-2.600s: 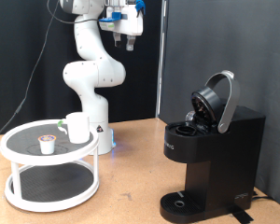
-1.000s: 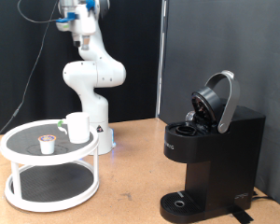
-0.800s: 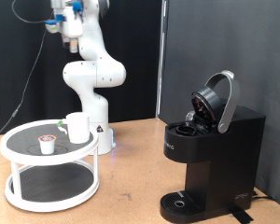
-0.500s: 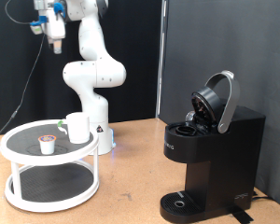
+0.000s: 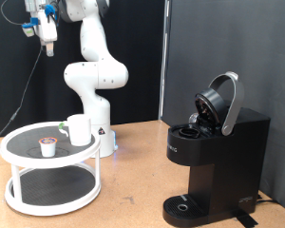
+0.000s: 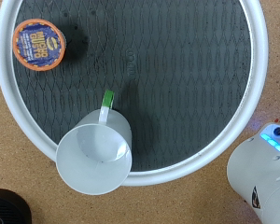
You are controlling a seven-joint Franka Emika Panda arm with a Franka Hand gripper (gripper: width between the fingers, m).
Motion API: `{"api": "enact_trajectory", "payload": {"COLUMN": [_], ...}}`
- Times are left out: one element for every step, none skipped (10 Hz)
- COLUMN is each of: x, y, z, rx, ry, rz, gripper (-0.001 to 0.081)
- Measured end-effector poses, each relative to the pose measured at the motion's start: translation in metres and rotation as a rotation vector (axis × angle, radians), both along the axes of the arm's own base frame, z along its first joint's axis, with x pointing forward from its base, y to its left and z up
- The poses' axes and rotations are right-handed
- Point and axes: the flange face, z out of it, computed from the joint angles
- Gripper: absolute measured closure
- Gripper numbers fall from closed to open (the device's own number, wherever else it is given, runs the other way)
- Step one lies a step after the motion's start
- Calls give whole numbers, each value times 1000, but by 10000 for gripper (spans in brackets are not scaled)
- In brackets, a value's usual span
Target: Make a cup of coffee with the keurig machine
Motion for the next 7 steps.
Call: {"api": "enact_trajectory", "payload": {"x": [2,7,15,25,33,42,50], "y": [-2,-6,-11,-17,-22,-28,-33], "z": [-7,-17,-27,-37,-46,-55,-63], "rx": [4,4,-3,-11,-20,-28,-36], "ry": [1,-9,-29,-48,-57,-61,-61], "rz": [-3,-20,-46,-76,-98,-113,-122], "gripper": [72,72,72,72,72,72,72]}}
